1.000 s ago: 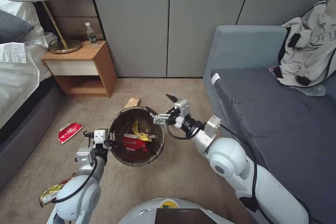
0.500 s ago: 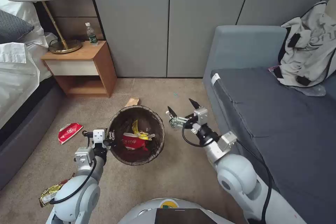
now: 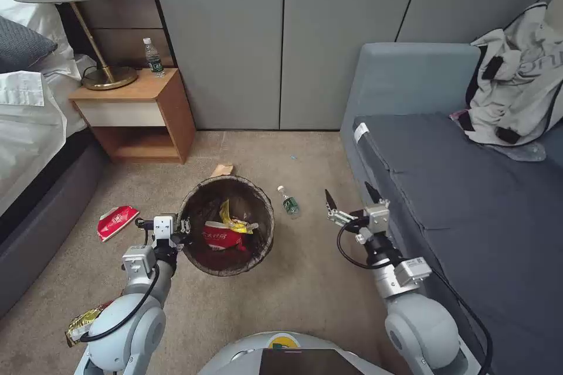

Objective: Pick up the trash bin, then pick up the garbage from the floor and place it into the trash bin.

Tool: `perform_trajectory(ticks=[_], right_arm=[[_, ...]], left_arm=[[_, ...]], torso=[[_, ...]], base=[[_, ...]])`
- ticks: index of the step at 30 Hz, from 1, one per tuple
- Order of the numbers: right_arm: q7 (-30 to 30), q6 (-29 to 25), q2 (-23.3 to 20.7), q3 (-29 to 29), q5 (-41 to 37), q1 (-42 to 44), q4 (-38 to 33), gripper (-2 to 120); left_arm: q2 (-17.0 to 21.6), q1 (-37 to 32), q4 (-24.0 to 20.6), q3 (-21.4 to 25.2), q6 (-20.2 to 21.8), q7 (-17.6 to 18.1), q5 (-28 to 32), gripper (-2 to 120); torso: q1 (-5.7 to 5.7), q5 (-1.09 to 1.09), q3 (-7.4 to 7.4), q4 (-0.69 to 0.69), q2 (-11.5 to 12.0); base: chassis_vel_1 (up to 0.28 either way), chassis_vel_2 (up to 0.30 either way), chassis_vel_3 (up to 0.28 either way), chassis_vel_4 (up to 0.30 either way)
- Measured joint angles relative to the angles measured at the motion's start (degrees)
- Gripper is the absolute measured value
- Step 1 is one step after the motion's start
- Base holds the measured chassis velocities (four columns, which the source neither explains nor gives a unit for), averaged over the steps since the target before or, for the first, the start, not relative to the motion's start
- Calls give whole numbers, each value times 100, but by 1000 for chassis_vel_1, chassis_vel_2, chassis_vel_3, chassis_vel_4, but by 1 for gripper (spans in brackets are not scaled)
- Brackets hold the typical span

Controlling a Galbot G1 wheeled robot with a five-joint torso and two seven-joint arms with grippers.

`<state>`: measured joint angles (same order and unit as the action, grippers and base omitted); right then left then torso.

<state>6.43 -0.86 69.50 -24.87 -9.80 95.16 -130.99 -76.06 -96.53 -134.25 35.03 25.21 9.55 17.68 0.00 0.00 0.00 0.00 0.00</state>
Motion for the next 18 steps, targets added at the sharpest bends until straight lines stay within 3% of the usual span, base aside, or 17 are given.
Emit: perform_trajectory(ticks=[18], right_arm=[[5, -293, 792, -457, 526, 791, -46, 100]], left_arm=[[-135, -121, -146, 269, 78, -177, -160, 0]], torso=[[0, 0, 0, 0, 0]], base=[[0, 0, 0, 0]])
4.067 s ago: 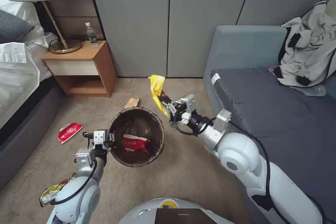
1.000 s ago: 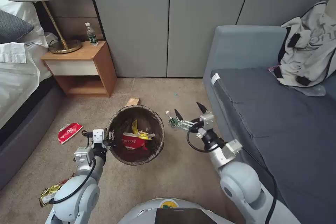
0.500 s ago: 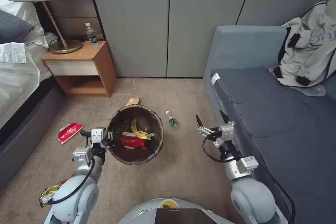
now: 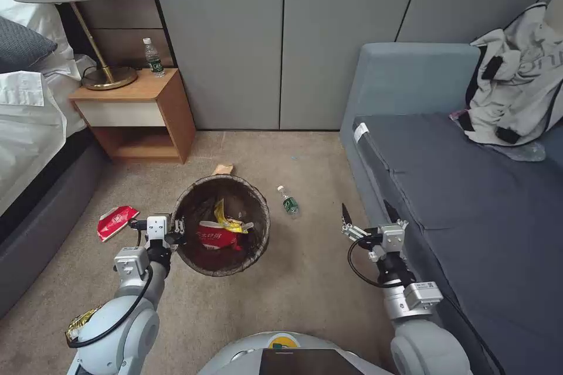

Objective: Pick up the trash bin, then pick up the garbage from the floor and place it into the trash bin.

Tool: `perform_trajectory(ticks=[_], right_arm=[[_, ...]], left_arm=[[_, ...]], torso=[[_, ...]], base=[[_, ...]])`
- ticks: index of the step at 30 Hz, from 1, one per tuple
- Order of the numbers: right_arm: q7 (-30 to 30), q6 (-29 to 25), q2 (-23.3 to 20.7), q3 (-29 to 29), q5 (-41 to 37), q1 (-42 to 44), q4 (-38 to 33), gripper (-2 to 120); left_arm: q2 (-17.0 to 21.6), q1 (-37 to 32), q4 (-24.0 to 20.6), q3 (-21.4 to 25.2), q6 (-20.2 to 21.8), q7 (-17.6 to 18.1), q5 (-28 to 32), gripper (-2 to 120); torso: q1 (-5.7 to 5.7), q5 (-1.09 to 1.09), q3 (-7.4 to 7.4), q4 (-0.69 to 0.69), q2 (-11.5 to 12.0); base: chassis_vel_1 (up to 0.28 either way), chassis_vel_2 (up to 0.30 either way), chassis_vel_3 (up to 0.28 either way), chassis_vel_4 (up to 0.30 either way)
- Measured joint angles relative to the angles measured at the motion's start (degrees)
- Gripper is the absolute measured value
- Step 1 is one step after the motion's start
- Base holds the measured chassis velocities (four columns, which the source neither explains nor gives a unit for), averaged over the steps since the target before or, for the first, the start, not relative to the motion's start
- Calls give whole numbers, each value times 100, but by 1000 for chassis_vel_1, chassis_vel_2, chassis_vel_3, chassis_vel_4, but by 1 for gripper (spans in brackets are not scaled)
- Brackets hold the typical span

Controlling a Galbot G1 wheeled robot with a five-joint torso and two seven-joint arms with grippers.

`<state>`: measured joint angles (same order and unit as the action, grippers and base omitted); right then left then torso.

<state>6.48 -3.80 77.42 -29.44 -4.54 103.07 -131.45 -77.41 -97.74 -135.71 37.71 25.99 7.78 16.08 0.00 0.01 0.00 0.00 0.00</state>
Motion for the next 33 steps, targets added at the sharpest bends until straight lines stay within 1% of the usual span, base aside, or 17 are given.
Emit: perform_trajectory(ticks=[12, 33], right_arm=[[-2, -44, 227, -59, 1, 47, -3, 100], [63, 37, 198, -66, -29, 9, 20, 100]], left_arm=[[-42, -62, -32, 227, 14, -77, -54, 0], [-53, -65, -31, 197, 101, -89, -36, 0]], torso=[[0, 0, 0, 0, 0], [0, -1, 0, 0, 0]], base=[[0, 0, 0, 0], [0, 0, 0, 0]])
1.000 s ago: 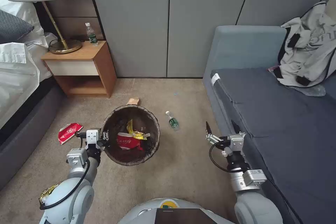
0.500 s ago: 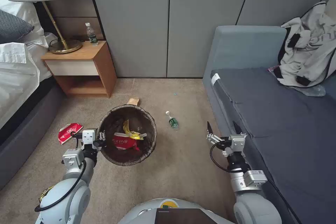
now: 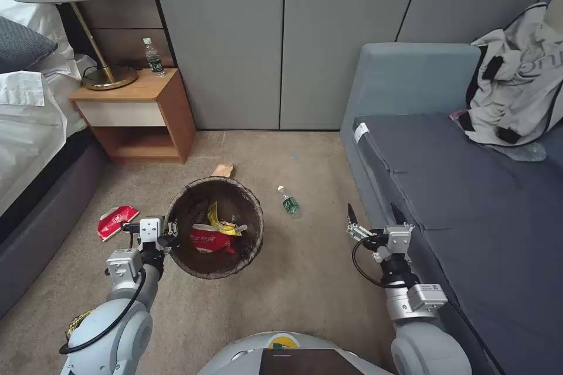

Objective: Pick up the trash bin, then pick up the garbage from the floor and place it into the trash bin.

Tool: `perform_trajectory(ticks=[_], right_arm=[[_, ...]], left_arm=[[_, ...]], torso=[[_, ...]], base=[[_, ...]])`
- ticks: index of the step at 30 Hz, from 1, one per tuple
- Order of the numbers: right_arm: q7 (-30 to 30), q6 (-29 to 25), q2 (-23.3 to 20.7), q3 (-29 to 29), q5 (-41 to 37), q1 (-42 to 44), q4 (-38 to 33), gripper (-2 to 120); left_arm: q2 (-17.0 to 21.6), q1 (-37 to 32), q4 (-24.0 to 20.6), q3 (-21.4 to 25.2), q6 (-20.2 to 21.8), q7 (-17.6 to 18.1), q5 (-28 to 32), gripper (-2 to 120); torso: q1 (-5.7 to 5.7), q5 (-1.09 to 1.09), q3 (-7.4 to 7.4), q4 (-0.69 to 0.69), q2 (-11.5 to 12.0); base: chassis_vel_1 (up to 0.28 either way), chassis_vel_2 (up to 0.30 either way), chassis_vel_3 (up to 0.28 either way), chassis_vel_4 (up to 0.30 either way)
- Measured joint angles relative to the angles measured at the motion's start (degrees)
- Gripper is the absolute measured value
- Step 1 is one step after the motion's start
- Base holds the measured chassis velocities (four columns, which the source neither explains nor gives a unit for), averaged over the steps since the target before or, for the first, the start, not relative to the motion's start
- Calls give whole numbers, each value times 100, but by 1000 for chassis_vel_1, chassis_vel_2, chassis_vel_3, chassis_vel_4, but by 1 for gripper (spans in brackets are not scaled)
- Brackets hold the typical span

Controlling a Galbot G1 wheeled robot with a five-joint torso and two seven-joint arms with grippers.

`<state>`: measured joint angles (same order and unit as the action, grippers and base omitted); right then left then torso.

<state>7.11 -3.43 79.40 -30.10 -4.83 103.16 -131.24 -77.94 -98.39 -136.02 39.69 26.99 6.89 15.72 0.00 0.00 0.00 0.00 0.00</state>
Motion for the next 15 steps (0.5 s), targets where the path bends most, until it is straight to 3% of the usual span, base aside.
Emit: perform_trajectory(ticks=[15], right_arm=[[73, 110, -44, -11, -110, -28, -9, 100]], left_arm=[[2, 0, 33, -12, -22, -28, 5, 0]], torso=[[0, 0, 0, 0, 0]], base=[[0, 0, 0, 0]])
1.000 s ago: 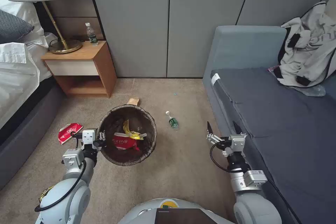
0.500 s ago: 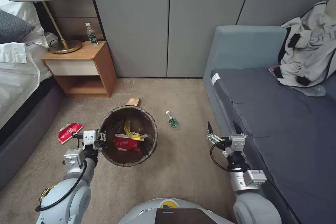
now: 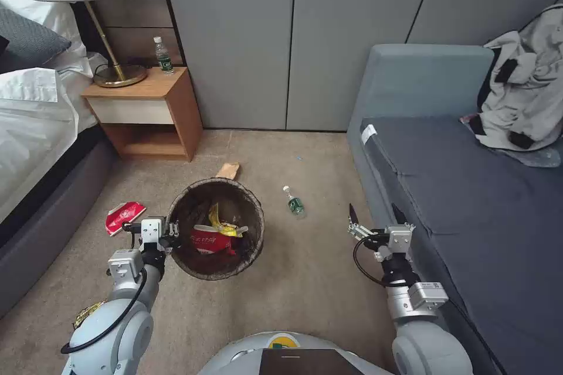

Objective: Pick up the trash bin, then pick up the garbage from the floor and place it into the trash bin.

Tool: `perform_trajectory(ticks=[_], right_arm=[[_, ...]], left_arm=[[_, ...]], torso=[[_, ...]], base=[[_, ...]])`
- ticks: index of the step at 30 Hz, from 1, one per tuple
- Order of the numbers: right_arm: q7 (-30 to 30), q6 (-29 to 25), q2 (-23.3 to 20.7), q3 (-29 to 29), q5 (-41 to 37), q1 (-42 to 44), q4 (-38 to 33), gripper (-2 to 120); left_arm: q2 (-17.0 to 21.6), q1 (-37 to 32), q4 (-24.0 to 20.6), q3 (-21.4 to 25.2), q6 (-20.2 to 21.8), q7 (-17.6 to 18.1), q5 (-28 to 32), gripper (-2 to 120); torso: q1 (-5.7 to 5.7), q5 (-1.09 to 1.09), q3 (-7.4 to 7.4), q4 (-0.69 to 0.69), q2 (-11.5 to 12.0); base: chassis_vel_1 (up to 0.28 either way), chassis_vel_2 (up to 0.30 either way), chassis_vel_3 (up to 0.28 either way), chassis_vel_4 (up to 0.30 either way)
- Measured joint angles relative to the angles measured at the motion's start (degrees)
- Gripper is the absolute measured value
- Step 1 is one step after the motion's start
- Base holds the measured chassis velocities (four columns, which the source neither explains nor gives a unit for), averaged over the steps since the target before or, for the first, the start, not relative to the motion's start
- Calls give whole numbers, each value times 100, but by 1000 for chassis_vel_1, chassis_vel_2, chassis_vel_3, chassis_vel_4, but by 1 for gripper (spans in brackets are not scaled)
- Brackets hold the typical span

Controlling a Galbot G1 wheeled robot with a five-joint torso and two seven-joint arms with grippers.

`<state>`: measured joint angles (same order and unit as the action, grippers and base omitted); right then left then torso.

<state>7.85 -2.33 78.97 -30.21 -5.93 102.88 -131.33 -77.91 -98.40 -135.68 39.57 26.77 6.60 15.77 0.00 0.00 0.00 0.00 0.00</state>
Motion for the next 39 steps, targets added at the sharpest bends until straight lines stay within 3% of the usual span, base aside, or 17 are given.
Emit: perform_trajectory(ticks=[39], right_arm=[[7, 125, -7, 1, -184, -29, -23, 100]], left_arm=[[22, 27, 93, -24, -201, 8, -6, 0]], torso=[[0, 0, 0, 0, 0]], base=[[1, 1, 1, 1]])
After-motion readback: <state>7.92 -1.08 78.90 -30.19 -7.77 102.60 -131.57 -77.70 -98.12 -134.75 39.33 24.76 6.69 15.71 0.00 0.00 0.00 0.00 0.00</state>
